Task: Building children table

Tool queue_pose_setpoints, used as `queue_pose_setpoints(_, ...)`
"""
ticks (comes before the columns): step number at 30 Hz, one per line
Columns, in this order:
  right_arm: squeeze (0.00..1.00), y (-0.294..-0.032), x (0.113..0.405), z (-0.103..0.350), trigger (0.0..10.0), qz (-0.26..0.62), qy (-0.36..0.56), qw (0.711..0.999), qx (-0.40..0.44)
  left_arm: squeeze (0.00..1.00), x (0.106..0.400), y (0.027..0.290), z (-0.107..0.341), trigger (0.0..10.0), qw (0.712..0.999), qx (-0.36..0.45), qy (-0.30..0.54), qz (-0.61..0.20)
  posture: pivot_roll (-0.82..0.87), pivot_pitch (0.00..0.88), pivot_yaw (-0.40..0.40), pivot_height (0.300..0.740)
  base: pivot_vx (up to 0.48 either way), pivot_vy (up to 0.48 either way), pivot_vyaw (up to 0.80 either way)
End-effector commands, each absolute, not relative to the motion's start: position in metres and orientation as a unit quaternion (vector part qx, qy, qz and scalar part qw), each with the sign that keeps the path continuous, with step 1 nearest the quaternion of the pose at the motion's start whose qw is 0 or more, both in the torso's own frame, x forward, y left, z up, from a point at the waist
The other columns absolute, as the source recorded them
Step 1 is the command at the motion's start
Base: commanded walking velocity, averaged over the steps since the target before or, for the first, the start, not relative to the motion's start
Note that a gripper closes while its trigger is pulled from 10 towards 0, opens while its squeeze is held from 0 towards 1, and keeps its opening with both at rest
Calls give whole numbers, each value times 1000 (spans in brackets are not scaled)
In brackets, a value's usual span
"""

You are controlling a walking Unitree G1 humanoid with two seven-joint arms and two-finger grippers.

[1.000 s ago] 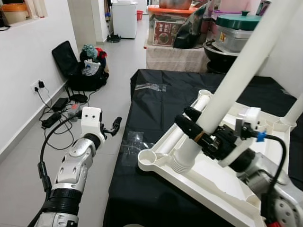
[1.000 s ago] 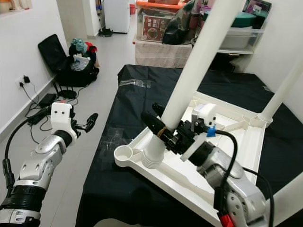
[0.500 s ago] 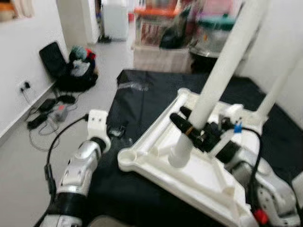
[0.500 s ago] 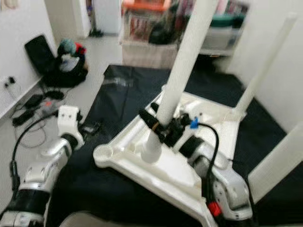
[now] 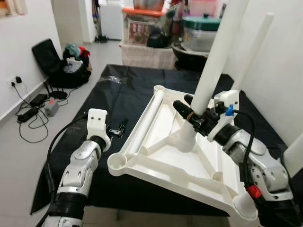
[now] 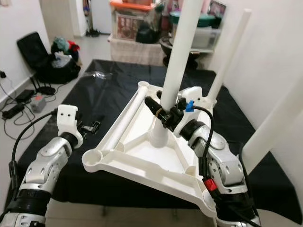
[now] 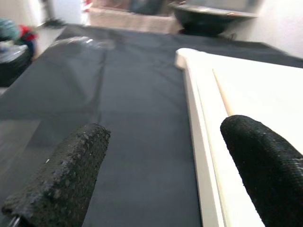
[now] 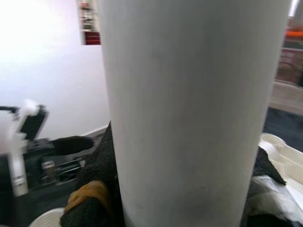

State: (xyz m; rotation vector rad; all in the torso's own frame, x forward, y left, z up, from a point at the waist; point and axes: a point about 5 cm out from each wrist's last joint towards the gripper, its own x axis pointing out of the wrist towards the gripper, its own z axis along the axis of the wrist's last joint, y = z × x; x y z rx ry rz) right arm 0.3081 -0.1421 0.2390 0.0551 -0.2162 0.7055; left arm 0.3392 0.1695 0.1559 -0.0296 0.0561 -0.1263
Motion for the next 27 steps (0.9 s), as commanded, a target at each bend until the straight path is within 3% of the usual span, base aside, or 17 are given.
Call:
queue_pose_setpoints(1,0,-148,311,242,10000,333,-115,936,15,0,339,164,158,10000,997,-13,26,-70,55,0,-89,740,0,-480,0)
queue_pose_setpoints(27,0,-105,291,250,10000,395,-163,902,65,0,339,166,165,10000,998,-32,2,-58,48,0,-81,740,0,-18,0)
